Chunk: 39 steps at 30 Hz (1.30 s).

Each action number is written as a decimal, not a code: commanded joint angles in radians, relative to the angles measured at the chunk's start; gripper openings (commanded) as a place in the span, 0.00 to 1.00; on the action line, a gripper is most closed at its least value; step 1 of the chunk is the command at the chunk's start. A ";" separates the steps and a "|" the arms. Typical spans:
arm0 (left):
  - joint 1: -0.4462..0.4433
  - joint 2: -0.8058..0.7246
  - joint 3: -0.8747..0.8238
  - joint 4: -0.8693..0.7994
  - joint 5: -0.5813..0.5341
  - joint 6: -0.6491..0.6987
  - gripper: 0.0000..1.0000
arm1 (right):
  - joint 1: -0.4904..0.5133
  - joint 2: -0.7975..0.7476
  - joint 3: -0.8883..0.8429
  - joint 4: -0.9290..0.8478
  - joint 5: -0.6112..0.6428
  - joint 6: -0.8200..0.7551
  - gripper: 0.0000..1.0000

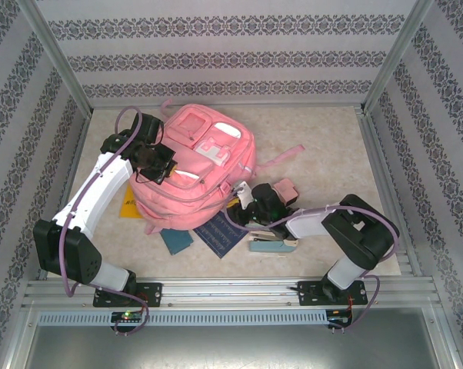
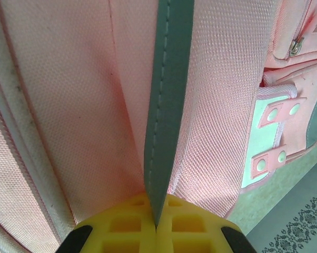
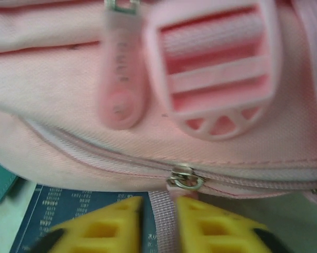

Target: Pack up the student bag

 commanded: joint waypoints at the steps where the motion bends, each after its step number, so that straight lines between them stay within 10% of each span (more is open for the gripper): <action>1: 0.011 -0.042 0.051 0.080 0.029 -0.016 0.00 | 0.011 -0.062 -0.054 0.052 0.040 -0.101 0.42; 18: 0.012 -0.050 0.076 0.109 0.054 -0.053 0.00 | 0.031 0.101 -0.072 0.325 0.190 -0.151 0.41; 39: 0.011 -0.045 0.027 0.162 0.060 -0.076 0.00 | 0.032 0.062 -0.124 0.345 0.162 -0.142 0.02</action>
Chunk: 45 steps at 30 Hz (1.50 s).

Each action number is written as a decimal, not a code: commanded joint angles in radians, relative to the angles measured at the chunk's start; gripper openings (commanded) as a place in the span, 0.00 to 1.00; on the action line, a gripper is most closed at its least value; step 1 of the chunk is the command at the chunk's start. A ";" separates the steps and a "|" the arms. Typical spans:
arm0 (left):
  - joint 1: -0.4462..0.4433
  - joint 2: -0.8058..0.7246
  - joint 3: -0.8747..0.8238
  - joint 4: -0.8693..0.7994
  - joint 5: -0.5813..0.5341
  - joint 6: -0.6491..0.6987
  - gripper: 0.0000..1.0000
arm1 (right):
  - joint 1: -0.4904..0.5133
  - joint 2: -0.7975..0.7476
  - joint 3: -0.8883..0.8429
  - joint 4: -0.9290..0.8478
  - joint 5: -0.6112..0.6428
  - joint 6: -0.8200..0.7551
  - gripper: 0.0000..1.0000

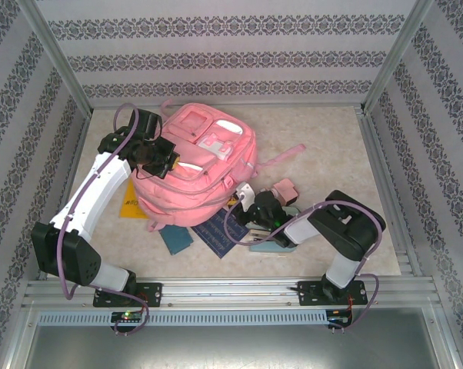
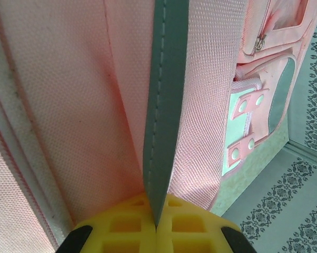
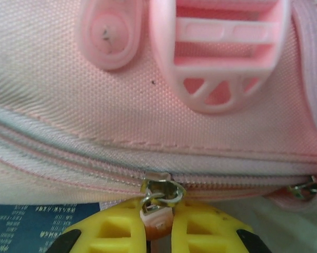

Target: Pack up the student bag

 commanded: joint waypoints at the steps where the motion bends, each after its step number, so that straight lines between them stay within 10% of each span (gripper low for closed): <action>1: 0.012 -0.028 -0.002 0.101 0.019 -0.015 0.00 | 0.010 -0.049 -0.039 0.013 -0.031 -0.019 0.01; 15: -0.005 -0.030 -0.071 0.170 0.007 -0.064 0.00 | 0.061 -0.119 0.015 -0.104 -0.223 0.019 0.00; 45: -0.078 -0.039 -0.215 0.295 -0.045 -0.114 0.00 | 0.281 -0.004 0.331 -0.318 -0.227 0.007 0.00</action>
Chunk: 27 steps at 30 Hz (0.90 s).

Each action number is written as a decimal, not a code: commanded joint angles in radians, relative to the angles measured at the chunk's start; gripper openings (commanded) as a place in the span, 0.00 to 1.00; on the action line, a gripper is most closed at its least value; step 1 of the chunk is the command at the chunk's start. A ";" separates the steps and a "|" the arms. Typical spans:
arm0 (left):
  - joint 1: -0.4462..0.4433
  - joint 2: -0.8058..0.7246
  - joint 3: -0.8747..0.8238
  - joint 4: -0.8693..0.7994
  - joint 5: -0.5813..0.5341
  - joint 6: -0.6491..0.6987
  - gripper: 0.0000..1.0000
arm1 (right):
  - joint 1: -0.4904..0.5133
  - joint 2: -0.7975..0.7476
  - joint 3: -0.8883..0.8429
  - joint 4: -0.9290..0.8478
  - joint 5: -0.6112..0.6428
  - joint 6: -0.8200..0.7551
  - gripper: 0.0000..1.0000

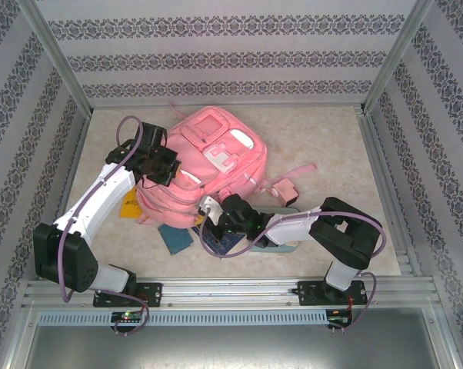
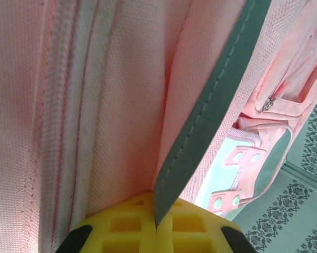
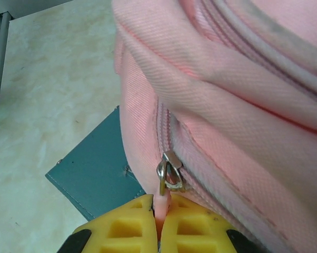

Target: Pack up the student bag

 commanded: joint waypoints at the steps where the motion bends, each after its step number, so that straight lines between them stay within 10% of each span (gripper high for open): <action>1: -0.044 0.010 -0.023 0.116 0.029 -0.001 0.00 | 0.032 0.010 0.068 0.050 -0.058 0.016 0.00; 8: -0.067 0.044 -0.057 0.151 0.045 0.017 0.00 | 0.036 0.082 0.181 -0.006 -0.112 0.079 0.07; 17: -0.050 0.033 -0.095 0.151 0.040 0.104 0.00 | 0.044 0.020 0.154 -0.042 -0.175 0.067 0.47; 27: -0.017 -0.016 -0.068 0.086 0.058 0.407 0.02 | -0.112 -0.273 0.173 -0.437 -0.051 0.257 0.19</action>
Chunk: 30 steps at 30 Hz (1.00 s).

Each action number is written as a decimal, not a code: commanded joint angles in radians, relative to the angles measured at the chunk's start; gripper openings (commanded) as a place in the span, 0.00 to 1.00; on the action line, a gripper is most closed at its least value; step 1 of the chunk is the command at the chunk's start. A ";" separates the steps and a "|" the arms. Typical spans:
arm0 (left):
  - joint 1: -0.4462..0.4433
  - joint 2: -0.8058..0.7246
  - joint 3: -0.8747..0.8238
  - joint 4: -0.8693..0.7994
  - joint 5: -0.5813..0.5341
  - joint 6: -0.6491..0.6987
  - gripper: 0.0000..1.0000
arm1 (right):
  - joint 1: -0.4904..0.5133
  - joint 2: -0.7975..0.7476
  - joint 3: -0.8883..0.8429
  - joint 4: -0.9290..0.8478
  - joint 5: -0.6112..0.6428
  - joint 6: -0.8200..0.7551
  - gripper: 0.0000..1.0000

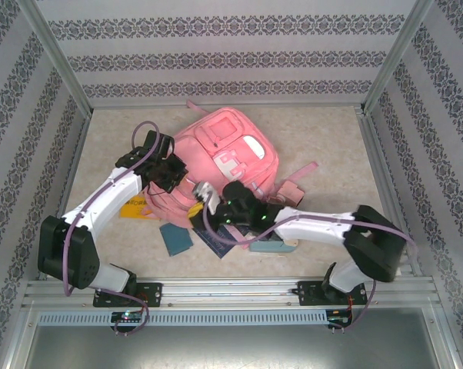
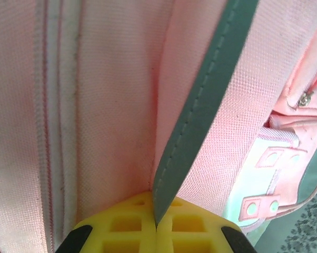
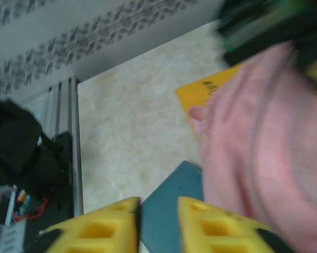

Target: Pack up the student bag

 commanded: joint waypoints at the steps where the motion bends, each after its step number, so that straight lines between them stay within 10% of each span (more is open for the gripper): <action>1: 0.010 -0.032 0.032 -0.019 0.047 0.156 0.03 | -0.094 -0.074 0.022 -0.168 0.059 0.084 0.13; 5: 0.013 -0.004 0.055 -0.058 0.080 0.209 0.03 | -0.159 -0.095 0.040 -0.233 0.126 0.104 0.08; 18: 0.019 -0.014 0.040 -0.028 0.116 0.213 0.02 | -0.225 0.235 0.335 -0.304 -0.233 0.064 0.38; 30: 0.023 0.003 0.074 -0.017 0.134 0.217 0.01 | -0.212 0.407 0.453 -0.358 -0.347 0.024 0.28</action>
